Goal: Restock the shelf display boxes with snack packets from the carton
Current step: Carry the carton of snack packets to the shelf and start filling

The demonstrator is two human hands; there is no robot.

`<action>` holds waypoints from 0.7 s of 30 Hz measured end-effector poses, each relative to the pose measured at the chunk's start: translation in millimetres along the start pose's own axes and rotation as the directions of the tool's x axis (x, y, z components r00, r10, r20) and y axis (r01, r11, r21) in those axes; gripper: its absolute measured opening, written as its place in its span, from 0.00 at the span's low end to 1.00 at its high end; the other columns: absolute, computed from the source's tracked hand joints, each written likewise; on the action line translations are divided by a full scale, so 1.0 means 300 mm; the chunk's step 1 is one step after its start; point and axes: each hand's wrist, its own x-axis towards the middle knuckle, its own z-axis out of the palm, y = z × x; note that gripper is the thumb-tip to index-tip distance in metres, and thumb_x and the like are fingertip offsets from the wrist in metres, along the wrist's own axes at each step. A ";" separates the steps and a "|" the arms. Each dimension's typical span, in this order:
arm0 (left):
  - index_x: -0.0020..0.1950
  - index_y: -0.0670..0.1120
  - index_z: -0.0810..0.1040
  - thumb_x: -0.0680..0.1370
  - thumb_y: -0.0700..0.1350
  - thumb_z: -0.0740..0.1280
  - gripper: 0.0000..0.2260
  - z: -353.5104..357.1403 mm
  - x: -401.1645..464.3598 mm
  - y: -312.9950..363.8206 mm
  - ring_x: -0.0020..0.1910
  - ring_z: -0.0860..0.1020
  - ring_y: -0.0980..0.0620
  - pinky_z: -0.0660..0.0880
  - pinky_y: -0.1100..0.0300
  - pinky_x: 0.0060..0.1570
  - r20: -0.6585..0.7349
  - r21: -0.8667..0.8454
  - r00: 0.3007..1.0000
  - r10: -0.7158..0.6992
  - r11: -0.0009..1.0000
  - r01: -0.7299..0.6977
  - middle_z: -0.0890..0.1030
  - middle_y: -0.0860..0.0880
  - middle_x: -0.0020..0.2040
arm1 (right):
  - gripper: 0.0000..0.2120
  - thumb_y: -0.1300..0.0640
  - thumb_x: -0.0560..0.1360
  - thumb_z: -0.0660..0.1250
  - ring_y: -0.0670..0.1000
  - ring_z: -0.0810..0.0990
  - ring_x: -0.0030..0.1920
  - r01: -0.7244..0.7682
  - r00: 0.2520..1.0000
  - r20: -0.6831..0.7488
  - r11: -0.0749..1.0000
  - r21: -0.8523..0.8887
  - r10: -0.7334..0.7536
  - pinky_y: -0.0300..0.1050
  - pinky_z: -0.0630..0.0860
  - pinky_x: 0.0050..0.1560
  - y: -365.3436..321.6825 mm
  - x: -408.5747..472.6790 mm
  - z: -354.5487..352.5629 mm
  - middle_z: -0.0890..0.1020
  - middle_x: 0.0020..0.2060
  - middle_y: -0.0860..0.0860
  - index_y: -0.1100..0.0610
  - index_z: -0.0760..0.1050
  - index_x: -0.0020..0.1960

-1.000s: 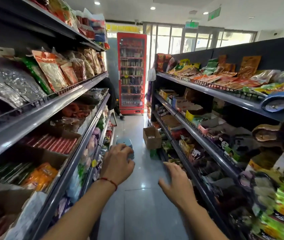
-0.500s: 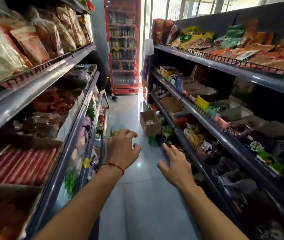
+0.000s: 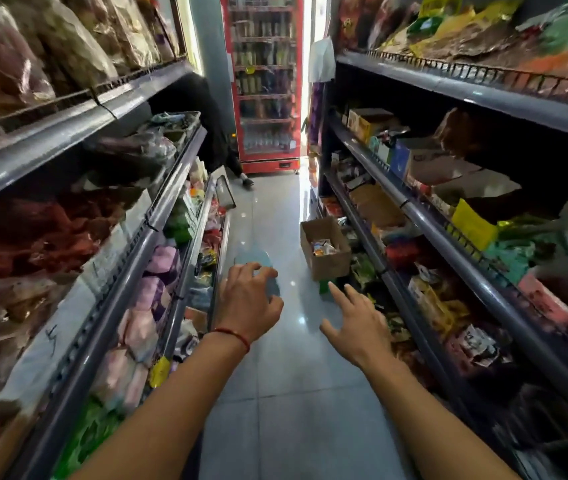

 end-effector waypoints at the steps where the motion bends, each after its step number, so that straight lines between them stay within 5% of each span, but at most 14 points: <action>1: 0.62 0.51 0.79 0.70 0.53 0.63 0.22 0.012 0.067 -0.019 0.63 0.72 0.43 0.73 0.45 0.63 -0.002 -0.001 1.000 -0.013 1.000 0.013 0.78 0.46 0.62 | 0.37 0.39 0.78 0.62 0.55 0.56 0.80 0.007 1.000 0.002 1.000 -0.007 -0.007 0.60 0.58 0.76 -0.003 0.077 -0.006 0.56 0.82 0.49 0.40 0.50 0.82; 7: 0.64 0.52 0.79 0.68 0.53 0.61 0.25 0.067 0.442 -0.158 0.63 0.72 0.43 0.73 0.44 0.63 0.012 -0.013 0.999 -0.046 0.999 0.046 0.78 0.46 0.63 | 0.37 0.39 0.77 0.63 0.55 0.57 0.80 0.019 0.999 0.043 1.000 -0.018 -0.018 0.60 0.59 0.76 -0.049 0.486 0.032 0.57 0.81 0.49 0.39 0.50 0.82; 17: 0.74 0.53 0.68 0.70 0.59 0.61 0.32 0.228 1.104 -0.537 0.68 0.69 0.43 0.70 0.43 0.67 0.232 -0.095 0.973 0.013 0.995 0.009 0.73 0.46 0.68 | 0.40 0.38 0.74 0.65 0.55 0.66 0.74 -0.093 0.995 0.025 0.992 -0.081 0.095 0.58 0.66 0.72 -0.278 1.143 0.213 0.66 0.75 0.50 0.48 0.54 0.81; 21: 0.72 0.55 0.72 0.72 0.57 0.63 0.27 0.305 1.357 -0.626 0.68 0.70 0.44 0.71 0.43 0.67 0.260 -0.131 0.963 0.065 0.991 -0.032 0.74 0.48 0.68 | 0.38 0.39 0.74 0.65 0.56 0.66 0.73 -0.117 0.993 0.017 0.991 -0.063 0.118 0.59 0.67 0.71 -0.301 1.385 0.262 0.66 0.74 0.50 0.47 0.57 0.79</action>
